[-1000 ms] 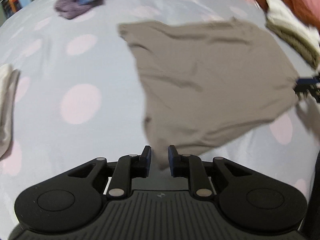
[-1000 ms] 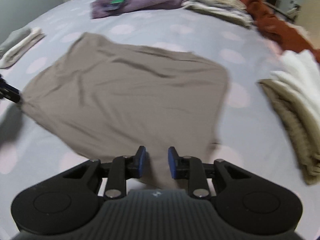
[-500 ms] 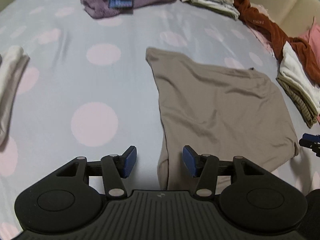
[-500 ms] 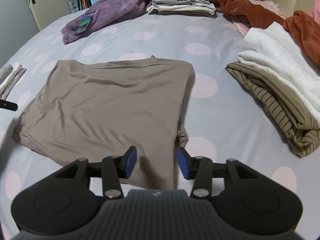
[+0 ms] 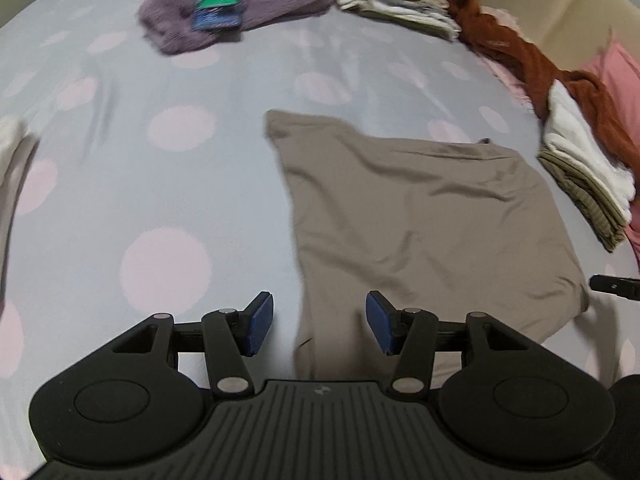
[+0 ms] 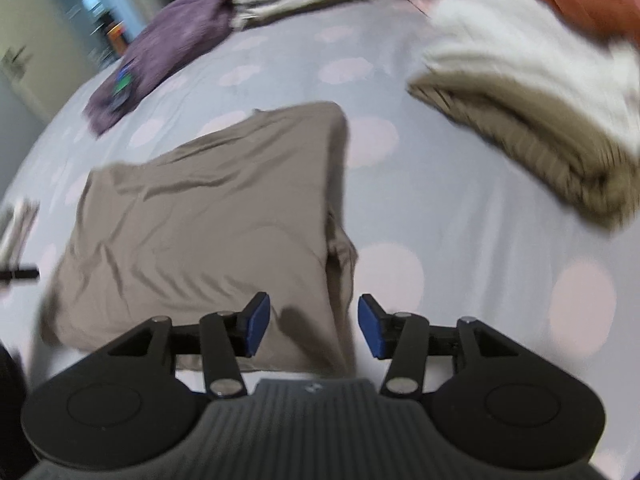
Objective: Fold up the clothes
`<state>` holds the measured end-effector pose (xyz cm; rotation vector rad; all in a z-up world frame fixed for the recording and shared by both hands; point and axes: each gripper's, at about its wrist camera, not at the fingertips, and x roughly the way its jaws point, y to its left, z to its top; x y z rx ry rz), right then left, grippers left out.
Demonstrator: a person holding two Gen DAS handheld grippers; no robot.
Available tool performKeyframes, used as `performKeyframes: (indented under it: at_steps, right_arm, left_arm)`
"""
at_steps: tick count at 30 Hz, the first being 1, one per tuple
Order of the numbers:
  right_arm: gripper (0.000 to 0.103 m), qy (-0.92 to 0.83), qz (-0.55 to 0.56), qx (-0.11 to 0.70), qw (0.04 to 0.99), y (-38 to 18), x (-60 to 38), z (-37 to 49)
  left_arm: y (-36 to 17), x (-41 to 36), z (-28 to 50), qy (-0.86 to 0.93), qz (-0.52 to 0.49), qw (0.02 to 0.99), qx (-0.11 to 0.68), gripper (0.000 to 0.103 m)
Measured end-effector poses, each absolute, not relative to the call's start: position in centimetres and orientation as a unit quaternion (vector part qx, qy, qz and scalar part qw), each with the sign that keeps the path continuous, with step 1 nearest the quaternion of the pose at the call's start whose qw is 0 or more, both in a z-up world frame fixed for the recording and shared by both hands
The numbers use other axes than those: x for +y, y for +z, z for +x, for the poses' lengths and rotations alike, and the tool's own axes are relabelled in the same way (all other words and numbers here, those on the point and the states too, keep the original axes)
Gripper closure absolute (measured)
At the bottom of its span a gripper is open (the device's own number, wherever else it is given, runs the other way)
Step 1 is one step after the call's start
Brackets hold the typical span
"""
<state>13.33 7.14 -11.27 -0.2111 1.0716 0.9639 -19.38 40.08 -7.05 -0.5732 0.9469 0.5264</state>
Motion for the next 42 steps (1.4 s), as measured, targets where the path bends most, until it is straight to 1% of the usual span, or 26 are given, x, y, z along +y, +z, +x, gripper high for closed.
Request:
performKeyframes:
  at_steps: [2,4,5,7,9,11,14,19,21,26,30,35,42]
  right_arm:
    - [0.050,0.410,-0.058,0.515,0.750,-11.6,6.5,13.3]
    - [0.041,0.379,-0.017,0.536,0.754,-11.9,5.7,13.1]
    - [0.039,0.367,0.011,0.546,0.753,-12.0,5.2,12.7]
    - [0.039,0.348,0.066,0.566,0.744,-12.4,4.3,11.8]
    - [0.039,0.338,0.109,0.579,0.734,-12.8,3.6,10.6]
    - [0.039,0.318,0.142,0.583,0.734,-13.2,3.1,9.7]
    - [0.039,0.290,0.176,0.583,0.738,-13.8,2.6,8.9]
    - [0.039,0.266,0.200,0.585,0.740,-14.0,2.2,8.8]
    - [0.039,0.258,0.207,0.591,0.736,-14.2,2.2,8.6]
    - [0.039,0.239,0.224,0.577,0.748,-14.4,2.5,8.0]
    - [0.039,0.217,0.251,0.568,0.754,-14.8,2.6,8.3]
    - [0.039,0.217,0.243,0.559,0.763,-15.4,3.7,9.1]
    - [0.039,0.194,0.272,0.554,0.763,-16.5,3.3,10.2]
  left_arm:
    - [-6.5,39.9,-17.4,0.228,-0.252,0.827,0.448,0.054]
    - [-6.0,39.5,-14.7,0.194,-0.225,0.841,0.452,0.053]
    - [-5.9,39.2,-13.0,0.168,-0.205,0.849,0.457,0.051]
    - [-5.6,38.5,-9.4,0.114,-0.161,0.862,0.468,0.048]
    - [-5.5,37.4,-5.5,0.064,-0.109,0.866,0.484,0.042]
    - [-5.8,36.8,-1.8,0.034,-0.074,0.859,0.505,0.042]
    - [-6.6,37.5,3.3,-0.001,-0.058,0.842,0.537,0.042]
    - [-8.0,38.6,9.3,-0.066,-0.038,0.806,0.587,0.042]
    - [-8.6,39.1,11.6,-0.086,-0.013,0.792,0.605,0.042]
    - [-9.9,40.2,16.6,-0.151,0.023,0.768,0.622,0.042]
    - [-11.0,41.0,20.2,-0.199,0.025,0.751,0.629,0.042]
    - [-12.5,41.1,22.9,-0.249,0.032,0.725,0.642,0.042]
    - [-13.5,41.9,26.3,-0.326,-0.006,0.693,0.644,0.042]
